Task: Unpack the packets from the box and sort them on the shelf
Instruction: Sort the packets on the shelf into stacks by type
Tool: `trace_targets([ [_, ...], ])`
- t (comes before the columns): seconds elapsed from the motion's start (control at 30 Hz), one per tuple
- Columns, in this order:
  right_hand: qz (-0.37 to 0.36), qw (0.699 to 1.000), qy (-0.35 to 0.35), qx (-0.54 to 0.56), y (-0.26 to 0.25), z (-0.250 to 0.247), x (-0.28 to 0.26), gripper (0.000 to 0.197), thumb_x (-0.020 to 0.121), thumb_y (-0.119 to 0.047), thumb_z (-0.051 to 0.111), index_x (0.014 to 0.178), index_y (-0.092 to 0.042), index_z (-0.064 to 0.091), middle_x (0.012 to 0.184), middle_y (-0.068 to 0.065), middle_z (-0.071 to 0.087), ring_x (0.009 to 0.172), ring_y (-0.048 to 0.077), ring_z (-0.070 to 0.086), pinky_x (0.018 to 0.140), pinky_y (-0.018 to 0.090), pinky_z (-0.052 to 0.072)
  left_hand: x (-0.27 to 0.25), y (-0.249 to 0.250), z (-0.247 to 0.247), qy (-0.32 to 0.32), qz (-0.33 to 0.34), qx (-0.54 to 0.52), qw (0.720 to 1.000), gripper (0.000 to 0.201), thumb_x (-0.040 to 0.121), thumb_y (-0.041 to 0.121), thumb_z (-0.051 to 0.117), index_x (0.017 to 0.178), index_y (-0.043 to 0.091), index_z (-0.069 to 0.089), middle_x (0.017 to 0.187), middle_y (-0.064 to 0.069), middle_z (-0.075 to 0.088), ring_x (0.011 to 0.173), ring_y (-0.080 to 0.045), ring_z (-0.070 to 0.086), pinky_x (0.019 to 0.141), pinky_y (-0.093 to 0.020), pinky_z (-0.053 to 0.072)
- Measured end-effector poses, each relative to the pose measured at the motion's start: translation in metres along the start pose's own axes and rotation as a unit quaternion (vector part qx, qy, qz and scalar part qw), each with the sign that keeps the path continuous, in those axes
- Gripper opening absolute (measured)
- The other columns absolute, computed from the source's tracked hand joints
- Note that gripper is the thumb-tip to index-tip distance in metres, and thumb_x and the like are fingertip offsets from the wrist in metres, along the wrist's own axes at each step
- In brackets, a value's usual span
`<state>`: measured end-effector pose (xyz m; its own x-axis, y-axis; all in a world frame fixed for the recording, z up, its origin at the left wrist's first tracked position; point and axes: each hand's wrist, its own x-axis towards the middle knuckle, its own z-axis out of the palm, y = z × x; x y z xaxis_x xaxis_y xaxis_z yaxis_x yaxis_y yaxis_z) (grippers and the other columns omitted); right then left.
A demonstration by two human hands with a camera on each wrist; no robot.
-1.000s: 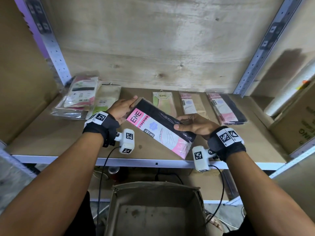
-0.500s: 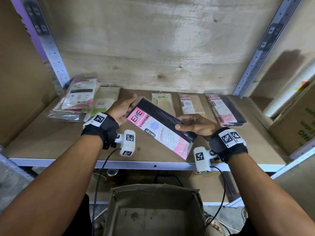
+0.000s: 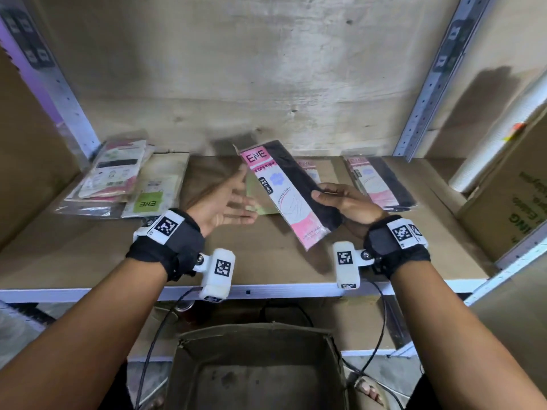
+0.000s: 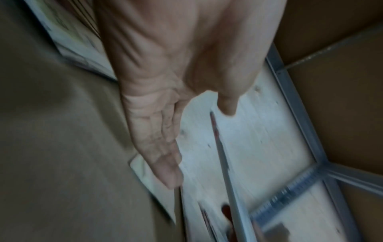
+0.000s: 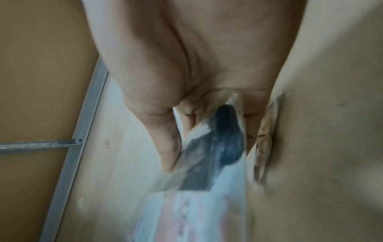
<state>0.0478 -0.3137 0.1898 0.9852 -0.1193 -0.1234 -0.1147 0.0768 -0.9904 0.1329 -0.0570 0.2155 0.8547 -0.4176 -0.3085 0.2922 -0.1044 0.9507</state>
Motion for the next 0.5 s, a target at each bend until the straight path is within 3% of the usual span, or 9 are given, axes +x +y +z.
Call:
trace_targets([
  [0.1,0.003,0.999,0.04,0.014,-0.005,-0.001,0.004,0.014,0.095,-0.001,0.057,0.103,-0.004,0.067,0.104,0.022,0.067,0.09,0.031,0.063,0.077,0.036,0.054,-0.007,-0.014,0.032,-0.089,0.007,0.028,0.996,0.043,0.082,0.035,0.076,0.114,0.01,0.062,0.109,-0.018,0.071,0.09,-0.035,0.073,0.073,-0.037,0.062],
  [0.17,0.008,0.998,0.061,-0.015,-0.007,-0.007,0.005,0.022,0.093,0.006,0.049,0.11,0.007,0.064,0.1,0.026,0.065,0.084,0.029,0.062,0.073,0.035,0.051,-0.006,-0.017,0.051,-0.121,0.033,0.02,0.992,0.03,0.078,0.017,0.079,0.105,0.013,0.068,0.107,-0.014,0.073,0.089,-0.031,0.072,0.073,-0.032,0.061],
  [0.23,0.006,0.995,0.087,-0.039,-0.009,-0.015,0.004,0.03,0.09,0.007,0.046,0.115,0.017,0.058,0.1,0.037,0.06,0.086,0.031,0.059,0.072,0.036,0.049,0.0,-0.015,0.069,-0.112,0.055,0.024,0.992,0.037,0.077,0.006,0.079,0.112,0.008,0.066,0.112,-0.015,0.072,0.088,-0.027,0.071,0.072,-0.029,0.061],
  [0.33,0.003,0.994,0.11,-0.015,-0.015,-0.031,0.003,0.028,0.088,0.007,0.047,0.11,0.011,0.062,0.104,0.03,0.062,0.094,0.039,0.059,0.076,0.039,0.051,0.011,-0.006,0.095,-0.078,0.082,0.061,0.992,0.048,0.078,0.001,0.079,0.122,0.002,0.059,0.114,-0.014,0.069,0.086,-0.018,0.073,0.069,-0.027,0.061],
  [0.43,-0.018,0.985,0.169,-0.033,-0.021,-0.05,0.003,0.025,0.088,0.004,0.058,0.112,0.008,0.066,0.112,0.03,0.068,0.105,0.045,0.066,0.095,0.052,0.053,0.023,0.002,0.12,-0.065,0.101,0.058,0.991,0.038,0.077,-0.007,0.076,0.111,0.002,0.061,0.099,-0.009,0.069,0.072,-0.011,0.073,0.064,-0.027,0.062],
  [0.5,-0.027,0.973,0.216,-0.076,-0.023,-0.067,0.003,0.029,0.087,-0.004,0.067,0.116,-0.003,0.066,0.109,0.017,0.071,0.1,0.033,0.07,0.091,0.045,0.057,0.032,0.008,0.137,-0.074,0.105,0.054,0.99,0.029,0.077,-0.01,0.074,0.098,0.007,0.064,0.087,-0.003,0.07,0.064,-0.008,0.072,0.06,-0.025,0.061],
])
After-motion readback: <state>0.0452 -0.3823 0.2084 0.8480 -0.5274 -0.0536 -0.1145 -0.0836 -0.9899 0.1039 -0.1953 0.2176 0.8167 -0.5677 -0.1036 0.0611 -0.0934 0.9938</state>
